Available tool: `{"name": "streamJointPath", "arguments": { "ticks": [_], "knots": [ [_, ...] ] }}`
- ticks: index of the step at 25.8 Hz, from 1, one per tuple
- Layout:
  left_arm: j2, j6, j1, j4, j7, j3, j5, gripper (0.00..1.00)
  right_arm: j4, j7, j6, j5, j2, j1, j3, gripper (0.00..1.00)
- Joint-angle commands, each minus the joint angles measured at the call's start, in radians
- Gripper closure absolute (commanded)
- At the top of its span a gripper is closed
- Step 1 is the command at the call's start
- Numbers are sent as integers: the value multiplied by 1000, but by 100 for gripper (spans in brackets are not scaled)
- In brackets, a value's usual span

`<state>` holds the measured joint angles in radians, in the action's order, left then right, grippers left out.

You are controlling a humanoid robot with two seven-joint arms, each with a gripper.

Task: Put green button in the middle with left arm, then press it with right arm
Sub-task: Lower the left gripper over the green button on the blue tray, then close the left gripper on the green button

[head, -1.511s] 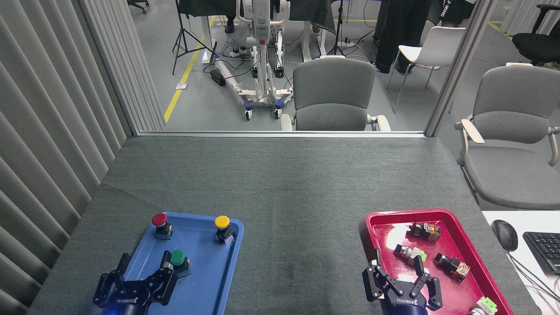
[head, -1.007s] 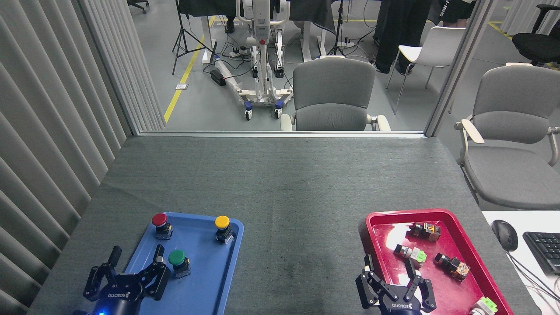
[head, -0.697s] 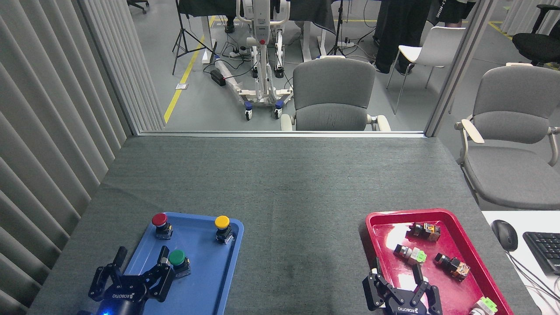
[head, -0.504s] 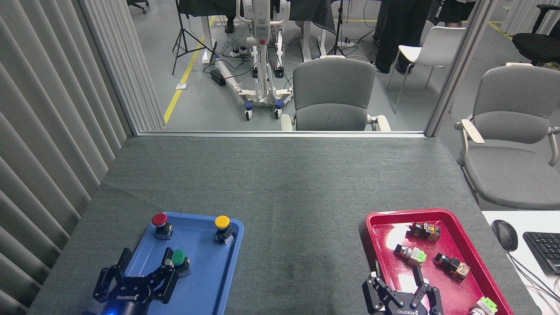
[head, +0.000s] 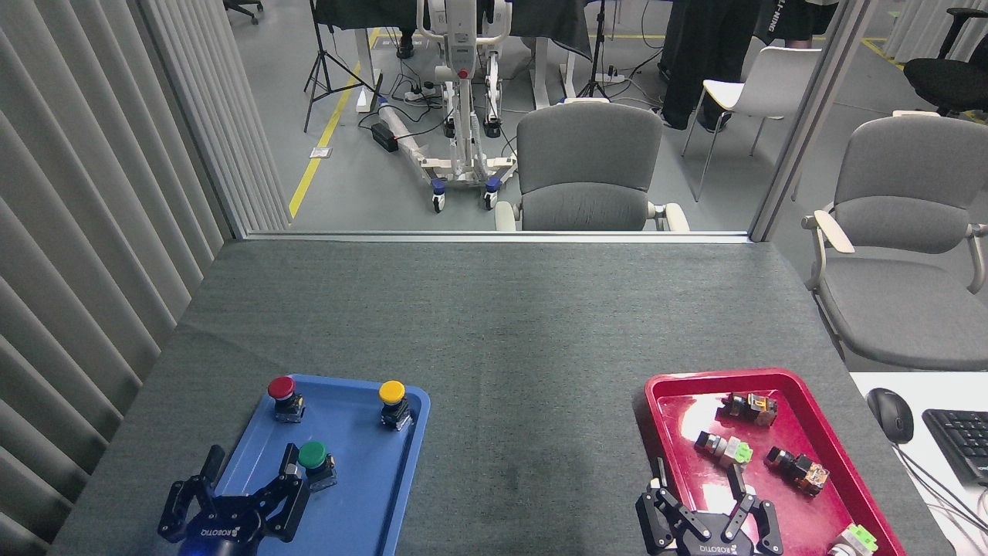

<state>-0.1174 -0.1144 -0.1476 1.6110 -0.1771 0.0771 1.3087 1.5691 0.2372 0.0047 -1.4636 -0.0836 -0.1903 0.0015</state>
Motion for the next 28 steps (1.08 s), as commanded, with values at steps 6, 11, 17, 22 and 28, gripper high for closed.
{"name": "streamJointPath", "arguments": {
  "ticks": [6,11,17,22,28],
  "knots": [
    [-25,-1,5,-26,-1,-23,6,1,5,10,3,-1,-8,8,-3,0],
    [-42,-74,13,-31,-12,-22,7,0,5,11,5,-4,-2,14,-3,0],
    [-33,-105,16,-26,-12,-23,9,1,5,16,1,0,-5,29,-9,0],
    [-51,-94,29,-45,-12,-51,9,1,5,14,-2,0,-1,37,-8,0],
    [-14,-131,48,-230,-32,-103,64,1,6,16,-6,0,-4,23,-6,0]
  ]
}}
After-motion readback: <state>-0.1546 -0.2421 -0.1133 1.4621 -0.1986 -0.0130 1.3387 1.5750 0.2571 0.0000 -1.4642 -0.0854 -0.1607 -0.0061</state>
